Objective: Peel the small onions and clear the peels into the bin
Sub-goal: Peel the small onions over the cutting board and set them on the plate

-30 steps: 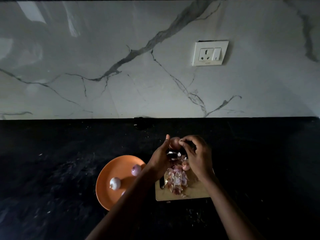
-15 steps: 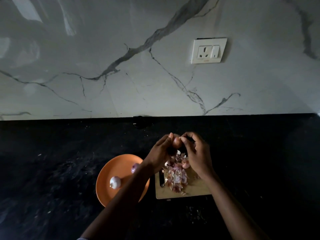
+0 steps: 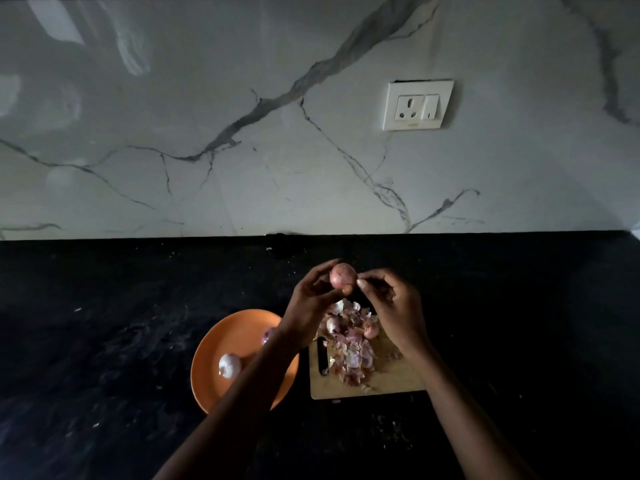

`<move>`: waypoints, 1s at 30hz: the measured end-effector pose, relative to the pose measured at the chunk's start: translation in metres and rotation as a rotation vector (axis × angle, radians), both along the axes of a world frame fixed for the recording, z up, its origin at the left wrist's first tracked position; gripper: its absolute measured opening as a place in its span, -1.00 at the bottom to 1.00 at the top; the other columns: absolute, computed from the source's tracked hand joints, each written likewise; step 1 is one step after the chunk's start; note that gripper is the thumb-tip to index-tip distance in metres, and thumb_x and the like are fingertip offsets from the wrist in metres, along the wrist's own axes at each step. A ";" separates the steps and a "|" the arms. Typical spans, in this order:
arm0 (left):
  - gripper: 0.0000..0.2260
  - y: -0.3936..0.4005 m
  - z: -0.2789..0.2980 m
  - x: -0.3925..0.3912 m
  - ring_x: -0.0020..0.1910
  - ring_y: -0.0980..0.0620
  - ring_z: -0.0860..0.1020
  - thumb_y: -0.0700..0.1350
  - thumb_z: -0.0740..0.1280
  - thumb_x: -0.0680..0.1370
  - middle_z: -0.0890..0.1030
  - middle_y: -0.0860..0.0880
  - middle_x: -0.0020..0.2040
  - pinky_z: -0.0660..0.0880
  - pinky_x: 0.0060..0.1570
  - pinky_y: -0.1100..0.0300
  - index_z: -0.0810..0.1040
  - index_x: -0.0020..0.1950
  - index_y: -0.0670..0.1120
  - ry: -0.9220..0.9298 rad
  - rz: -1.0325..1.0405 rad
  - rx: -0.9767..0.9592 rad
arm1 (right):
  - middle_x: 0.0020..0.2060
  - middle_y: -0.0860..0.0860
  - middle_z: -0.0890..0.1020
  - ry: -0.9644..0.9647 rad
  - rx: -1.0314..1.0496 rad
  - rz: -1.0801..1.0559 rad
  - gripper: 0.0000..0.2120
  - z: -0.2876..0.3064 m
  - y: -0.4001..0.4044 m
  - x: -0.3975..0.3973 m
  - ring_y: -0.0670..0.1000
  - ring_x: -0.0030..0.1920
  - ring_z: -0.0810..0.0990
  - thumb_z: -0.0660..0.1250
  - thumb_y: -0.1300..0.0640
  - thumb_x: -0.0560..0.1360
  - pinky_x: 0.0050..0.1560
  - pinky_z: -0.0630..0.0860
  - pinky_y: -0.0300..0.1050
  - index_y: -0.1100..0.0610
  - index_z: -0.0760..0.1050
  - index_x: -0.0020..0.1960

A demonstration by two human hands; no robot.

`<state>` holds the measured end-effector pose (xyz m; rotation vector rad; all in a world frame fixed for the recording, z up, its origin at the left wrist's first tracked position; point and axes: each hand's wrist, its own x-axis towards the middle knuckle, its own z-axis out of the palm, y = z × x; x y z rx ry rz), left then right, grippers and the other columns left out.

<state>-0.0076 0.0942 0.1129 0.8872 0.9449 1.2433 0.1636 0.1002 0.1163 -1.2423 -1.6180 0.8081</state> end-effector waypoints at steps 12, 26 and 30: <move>-0.62 -0.001 -0.004 0.001 0.27 -0.18 0.58 -0.28 0.36 0.58 0.61 -0.19 0.26 0.51 0.28 -0.07 0.47 0.40 -0.22 0.101 -0.036 0.057 | 0.05 -0.07 0.71 0.196 -0.246 0.048 -0.57 -0.001 0.007 -0.007 -0.07 0.12 0.67 0.40 -0.32 0.46 0.21 0.59 0.13 -0.06 0.60 0.18; -0.76 -0.002 -0.011 0.027 0.13 -0.13 0.66 -0.15 0.26 0.67 0.68 -0.19 0.10 0.60 0.15 0.03 0.60 0.27 -0.19 0.096 0.215 -0.052 | 0.05 -0.08 0.68 0.314 -0.322 -0.083 -0.72 0.001 -0.004 -0.019 -0.13 0.07 0.66 0.42 -0.21 0.41 -0.05 0.58 -0.28 -0.14 0.54 0.07; -0.81 -0.004 -0.018 0.034 0.02 -0.10 0.68 -0.10 0.38 0.60 0.71 -0.16 -0.01 0.58 0.01 0.08 0.63 0.13 -0.18 0.173 0.266 -0.104 | 0.07 -0.06 0.67 0.341 -0.352 -0.131 -0.79 -0.006 -0.001 -0.020 -0.05 0.04 0.67 0.42 -0.10 0.52 -0.28 0.53 -0.32 -0.12 0.55 0.12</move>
